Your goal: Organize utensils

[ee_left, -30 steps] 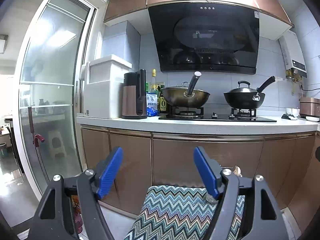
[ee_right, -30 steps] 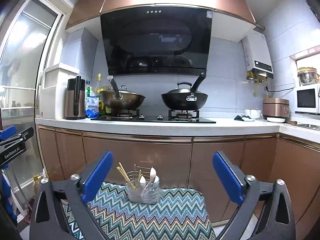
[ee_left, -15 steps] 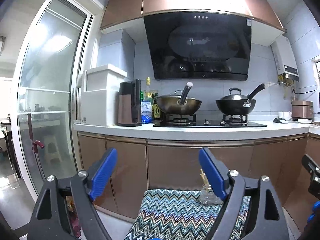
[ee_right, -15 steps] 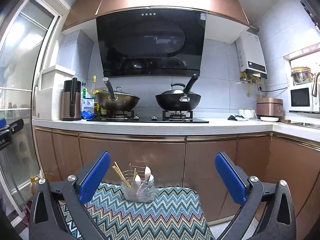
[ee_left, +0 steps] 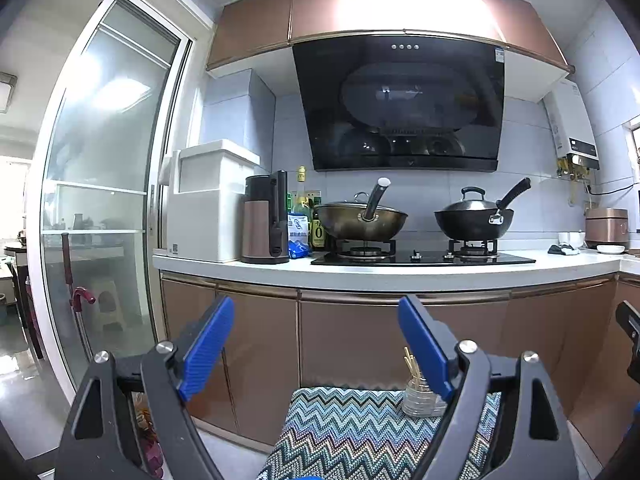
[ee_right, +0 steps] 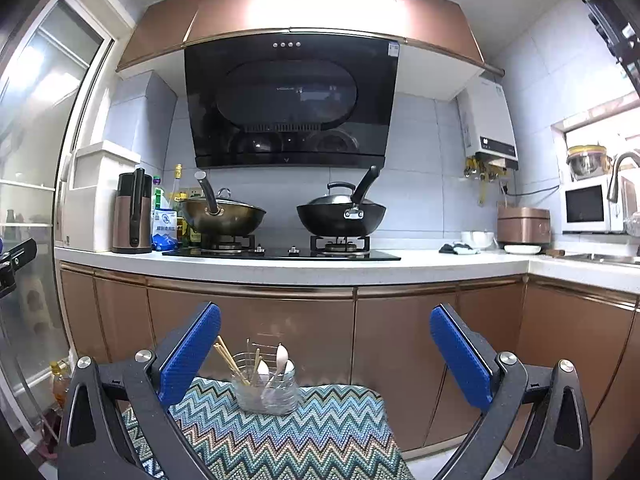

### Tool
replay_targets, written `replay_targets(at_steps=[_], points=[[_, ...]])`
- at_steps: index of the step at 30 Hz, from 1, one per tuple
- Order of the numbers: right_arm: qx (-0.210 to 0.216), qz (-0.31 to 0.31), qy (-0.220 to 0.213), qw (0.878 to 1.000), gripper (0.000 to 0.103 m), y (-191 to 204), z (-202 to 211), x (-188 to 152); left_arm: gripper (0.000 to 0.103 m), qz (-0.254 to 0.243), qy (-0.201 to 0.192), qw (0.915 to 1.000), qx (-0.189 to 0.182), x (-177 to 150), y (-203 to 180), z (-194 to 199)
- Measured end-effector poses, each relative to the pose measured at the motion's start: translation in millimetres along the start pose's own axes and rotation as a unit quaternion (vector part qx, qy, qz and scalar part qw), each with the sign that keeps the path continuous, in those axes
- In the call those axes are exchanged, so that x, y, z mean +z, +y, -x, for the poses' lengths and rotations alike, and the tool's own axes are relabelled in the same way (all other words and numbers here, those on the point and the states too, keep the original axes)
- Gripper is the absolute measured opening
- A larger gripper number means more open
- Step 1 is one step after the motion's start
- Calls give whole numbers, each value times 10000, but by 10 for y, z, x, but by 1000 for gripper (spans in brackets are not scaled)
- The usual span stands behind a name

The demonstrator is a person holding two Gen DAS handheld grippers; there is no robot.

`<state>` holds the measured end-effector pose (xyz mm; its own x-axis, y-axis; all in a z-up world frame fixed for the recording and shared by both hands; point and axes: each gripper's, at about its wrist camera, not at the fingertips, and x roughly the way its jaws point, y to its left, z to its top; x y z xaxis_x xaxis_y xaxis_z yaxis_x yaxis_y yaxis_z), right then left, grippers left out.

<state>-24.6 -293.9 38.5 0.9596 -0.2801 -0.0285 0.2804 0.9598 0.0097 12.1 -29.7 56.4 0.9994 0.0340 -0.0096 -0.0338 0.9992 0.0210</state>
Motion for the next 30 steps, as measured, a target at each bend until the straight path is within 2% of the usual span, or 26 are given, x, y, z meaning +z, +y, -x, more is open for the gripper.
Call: replay_targets(at_steps=[15, 30], points=[[-92, 181, -58, 9998, 103, 53, 62, 8, 83, 51, -73, 9997, 235, -20, 37, -7], [-135, 254, -46, 9996, 103, 64, 50, 0, 83, -44, 10, 9997, 232, -79, 22, -63]])
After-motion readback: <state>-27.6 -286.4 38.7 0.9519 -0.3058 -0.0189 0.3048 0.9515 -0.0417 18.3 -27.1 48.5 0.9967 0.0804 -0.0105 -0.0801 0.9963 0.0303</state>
